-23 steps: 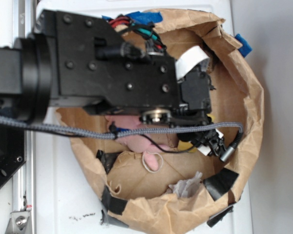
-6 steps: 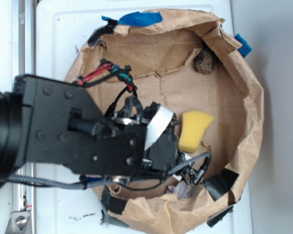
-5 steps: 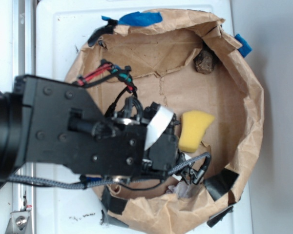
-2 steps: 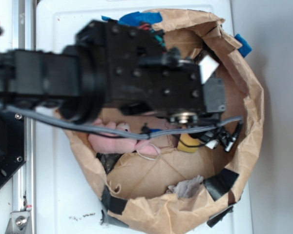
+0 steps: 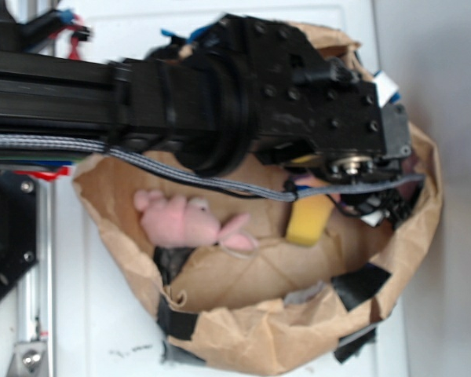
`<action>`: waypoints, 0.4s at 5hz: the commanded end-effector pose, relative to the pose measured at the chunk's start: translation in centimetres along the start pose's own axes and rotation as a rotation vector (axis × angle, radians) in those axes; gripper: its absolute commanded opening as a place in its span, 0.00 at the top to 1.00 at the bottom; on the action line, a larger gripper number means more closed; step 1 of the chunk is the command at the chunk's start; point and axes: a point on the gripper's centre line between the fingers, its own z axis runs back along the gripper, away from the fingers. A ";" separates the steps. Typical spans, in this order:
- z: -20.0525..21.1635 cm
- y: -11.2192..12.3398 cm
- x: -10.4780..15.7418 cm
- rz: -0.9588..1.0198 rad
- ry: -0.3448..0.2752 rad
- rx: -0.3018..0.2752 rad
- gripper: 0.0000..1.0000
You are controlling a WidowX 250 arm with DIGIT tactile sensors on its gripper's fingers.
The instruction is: Grab the green sponge.
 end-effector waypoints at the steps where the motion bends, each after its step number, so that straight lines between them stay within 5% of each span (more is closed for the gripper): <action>1: 1.2 -1.5 2.5 -0.016 -0.039 -0.068 0.00; 2: 1.1 -1.3 2.1 -0.049 -0.029 -0.080 0.00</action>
